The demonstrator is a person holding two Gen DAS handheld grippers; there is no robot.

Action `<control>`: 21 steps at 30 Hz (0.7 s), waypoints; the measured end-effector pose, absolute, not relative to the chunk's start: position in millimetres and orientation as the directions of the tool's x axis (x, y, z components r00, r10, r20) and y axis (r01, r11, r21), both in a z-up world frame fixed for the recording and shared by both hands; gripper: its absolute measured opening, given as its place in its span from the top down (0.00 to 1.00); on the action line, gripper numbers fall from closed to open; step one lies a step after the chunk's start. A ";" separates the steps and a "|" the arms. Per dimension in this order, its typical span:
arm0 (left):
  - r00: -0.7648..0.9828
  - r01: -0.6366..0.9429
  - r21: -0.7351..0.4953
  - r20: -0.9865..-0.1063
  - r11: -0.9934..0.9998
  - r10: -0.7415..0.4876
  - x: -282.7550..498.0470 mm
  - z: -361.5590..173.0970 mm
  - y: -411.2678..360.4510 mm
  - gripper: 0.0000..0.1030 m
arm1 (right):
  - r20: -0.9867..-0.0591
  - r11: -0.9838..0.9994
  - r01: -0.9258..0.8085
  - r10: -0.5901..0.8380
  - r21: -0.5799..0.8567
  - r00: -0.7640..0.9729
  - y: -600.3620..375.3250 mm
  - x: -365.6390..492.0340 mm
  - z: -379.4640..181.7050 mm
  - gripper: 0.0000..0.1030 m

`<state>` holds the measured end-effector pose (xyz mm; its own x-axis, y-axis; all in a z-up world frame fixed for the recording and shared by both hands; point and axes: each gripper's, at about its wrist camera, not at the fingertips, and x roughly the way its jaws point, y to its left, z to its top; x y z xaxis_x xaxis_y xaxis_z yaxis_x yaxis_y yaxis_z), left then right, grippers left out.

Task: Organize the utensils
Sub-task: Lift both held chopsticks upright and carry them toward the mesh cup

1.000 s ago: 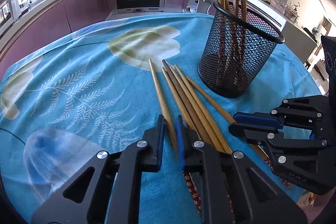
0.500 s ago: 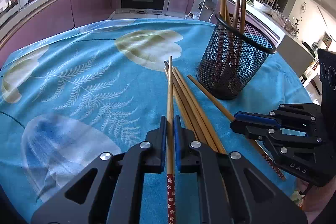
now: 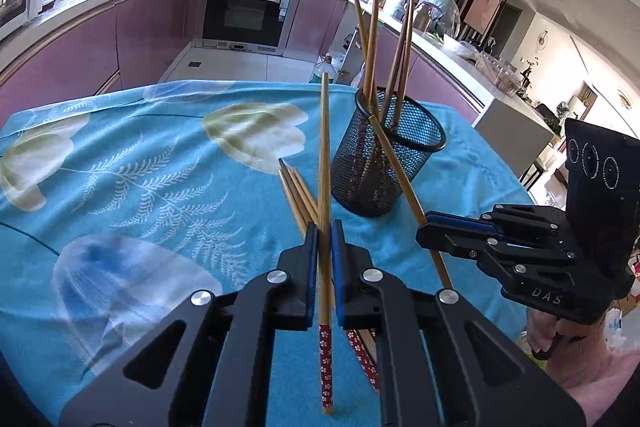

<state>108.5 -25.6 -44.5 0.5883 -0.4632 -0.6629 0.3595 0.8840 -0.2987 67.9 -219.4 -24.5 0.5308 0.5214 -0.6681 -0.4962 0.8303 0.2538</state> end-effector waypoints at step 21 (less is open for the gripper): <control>0.653 0.477 -0.322 -0.494 0.818 -0.575 83.8 27.4 -21.9 0.93 | -0.524 0.839 -0.474 0.539 0.268 0.660 -256.9 67.8 26.8 0.95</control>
<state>83.8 -21.9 27.4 0.6525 -0.5748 -0.4937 0.4766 0.8179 -0.3223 67.8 -256.9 26.8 0.6596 0.5393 -0.5235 -0.4737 0.8391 0.2675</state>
